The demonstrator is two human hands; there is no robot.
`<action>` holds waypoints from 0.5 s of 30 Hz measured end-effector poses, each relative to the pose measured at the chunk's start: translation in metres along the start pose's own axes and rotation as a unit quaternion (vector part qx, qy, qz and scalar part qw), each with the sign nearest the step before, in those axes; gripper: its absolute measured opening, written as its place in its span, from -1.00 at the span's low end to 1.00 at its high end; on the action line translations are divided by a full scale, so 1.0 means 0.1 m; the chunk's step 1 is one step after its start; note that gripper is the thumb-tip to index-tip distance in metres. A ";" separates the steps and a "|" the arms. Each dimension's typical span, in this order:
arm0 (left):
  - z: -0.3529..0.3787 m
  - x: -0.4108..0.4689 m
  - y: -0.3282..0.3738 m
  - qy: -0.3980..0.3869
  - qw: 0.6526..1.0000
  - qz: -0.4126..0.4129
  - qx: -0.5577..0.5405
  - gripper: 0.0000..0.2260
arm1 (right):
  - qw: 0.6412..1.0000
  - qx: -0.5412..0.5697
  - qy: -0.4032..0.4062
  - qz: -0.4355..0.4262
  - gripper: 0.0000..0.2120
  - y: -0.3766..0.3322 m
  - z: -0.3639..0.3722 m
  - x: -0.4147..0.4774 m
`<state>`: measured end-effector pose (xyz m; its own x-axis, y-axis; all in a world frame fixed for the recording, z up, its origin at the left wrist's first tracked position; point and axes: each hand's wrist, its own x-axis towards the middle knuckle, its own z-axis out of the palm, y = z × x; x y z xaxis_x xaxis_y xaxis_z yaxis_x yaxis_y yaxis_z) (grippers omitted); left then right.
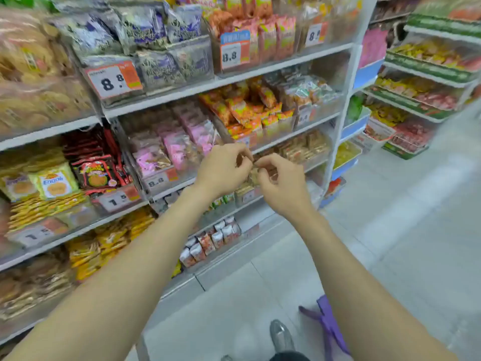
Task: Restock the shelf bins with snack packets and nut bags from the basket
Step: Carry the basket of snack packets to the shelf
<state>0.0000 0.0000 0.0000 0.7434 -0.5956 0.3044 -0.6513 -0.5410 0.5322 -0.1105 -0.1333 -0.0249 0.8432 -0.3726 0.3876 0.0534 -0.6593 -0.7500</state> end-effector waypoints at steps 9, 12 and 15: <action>1.25 -1.14 0.50 -0.276 0.952 0.124 0.041 -0.80 | 0.953 -0.112 0.010 0.280 -0.73 0.59 -0.22 -2.18; 1.55 -1.55 0.87 -0.359 0.913 0.182 0.061 -0.78 | 0.932 -0.140 0.014 0.334 -0.73 0.60 -0.48 -2.90; 1.82 -1.98 1.31 -0.418 0.875 0.232 0.079 -0.76 | 0.910 -0.144 0.057 0.383 -0.81 0.53 -0.79 -3.61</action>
<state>-0.2599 -0.0608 -0.1340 0.0661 -0.9631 -0.2610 -0.9152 -0.1627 0.3686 -0.4541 -0.0852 -0.1617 0.5112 -0.8503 -0.1250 -0.6841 -0.3145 -0.6581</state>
